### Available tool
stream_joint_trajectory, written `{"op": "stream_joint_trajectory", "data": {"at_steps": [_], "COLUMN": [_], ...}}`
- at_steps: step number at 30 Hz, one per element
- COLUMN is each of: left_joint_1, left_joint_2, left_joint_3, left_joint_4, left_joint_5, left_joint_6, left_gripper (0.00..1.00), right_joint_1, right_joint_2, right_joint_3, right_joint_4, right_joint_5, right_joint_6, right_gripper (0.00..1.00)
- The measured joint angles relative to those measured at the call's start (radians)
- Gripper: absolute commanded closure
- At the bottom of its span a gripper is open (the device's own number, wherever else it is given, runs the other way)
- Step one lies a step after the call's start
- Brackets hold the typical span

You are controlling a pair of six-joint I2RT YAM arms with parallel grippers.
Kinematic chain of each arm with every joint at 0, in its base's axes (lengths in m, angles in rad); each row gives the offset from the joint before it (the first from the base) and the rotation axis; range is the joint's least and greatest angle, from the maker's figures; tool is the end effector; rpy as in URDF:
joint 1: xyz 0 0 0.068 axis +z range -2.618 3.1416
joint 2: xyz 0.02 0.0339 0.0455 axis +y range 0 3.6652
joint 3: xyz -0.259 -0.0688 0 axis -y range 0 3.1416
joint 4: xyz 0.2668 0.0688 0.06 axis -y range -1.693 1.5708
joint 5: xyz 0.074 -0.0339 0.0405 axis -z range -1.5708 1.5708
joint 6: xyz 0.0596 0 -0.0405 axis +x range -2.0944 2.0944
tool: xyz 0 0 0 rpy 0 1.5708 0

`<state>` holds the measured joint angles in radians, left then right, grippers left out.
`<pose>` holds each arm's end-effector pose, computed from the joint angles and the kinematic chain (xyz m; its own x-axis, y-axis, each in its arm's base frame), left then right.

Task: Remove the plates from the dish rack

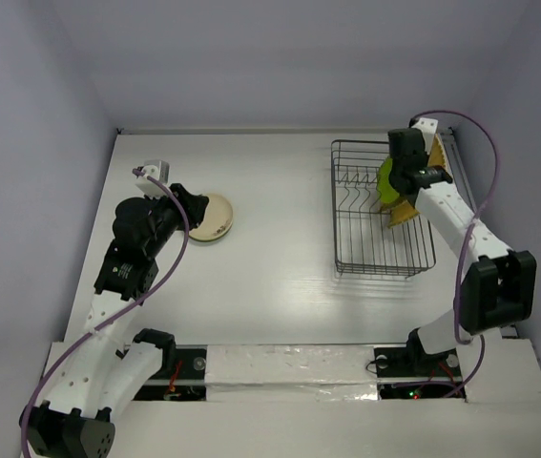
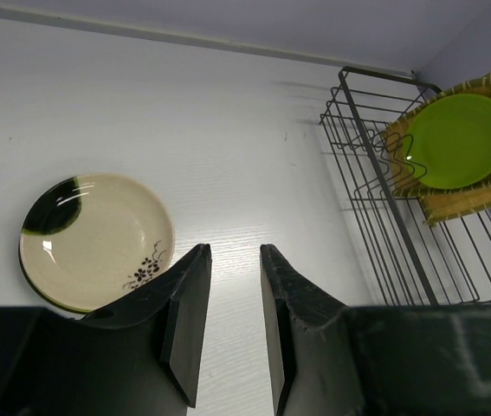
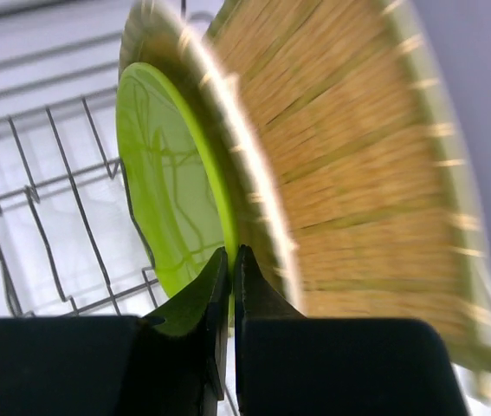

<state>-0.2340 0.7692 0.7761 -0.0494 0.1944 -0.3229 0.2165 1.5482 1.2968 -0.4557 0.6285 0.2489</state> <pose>0.2236 -0.0651 0.3499 -0.1710 -0.2793 -0.9449 0.3807 0.8658 -0.3248 0.3790 0.0475 0.2848 -0.5502 0.0830 -0.8309 0.4110 0.8931 -0.1829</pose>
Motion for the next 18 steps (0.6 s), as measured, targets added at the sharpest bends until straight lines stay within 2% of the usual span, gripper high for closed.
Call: {"op": "stream_joint_trajectory", "data": {"at_steps": [6,11,18], "left_joint_1": [0.0,0.0,0.007], "left_joint_2": [0.0,0.0,0.0], "left_joint_3": [0.0,0.0,0.0], "left_joint_4": [0.0,0.0,0.0], "left_joint_5": [0.001,0.001,0.004], "left_joint_6": [0.0,0.0,0.0], "left_gripper": [0.74,0.73,0.73], "right_joint_1": [0.01,0.07,0.223], "right_joint_2": [-0.093,-0.164,-0.163], "right_joint_3": [0.078,0.106,0.103], "right_joint_4": [-0.041,-0.046,0.048], "right_joint_5": [0.003,-0.009,-0.236], "right_joint_6": [-0.016,-0.018,0.063], "right_gripper": [1.0,1.0,1.0]}}
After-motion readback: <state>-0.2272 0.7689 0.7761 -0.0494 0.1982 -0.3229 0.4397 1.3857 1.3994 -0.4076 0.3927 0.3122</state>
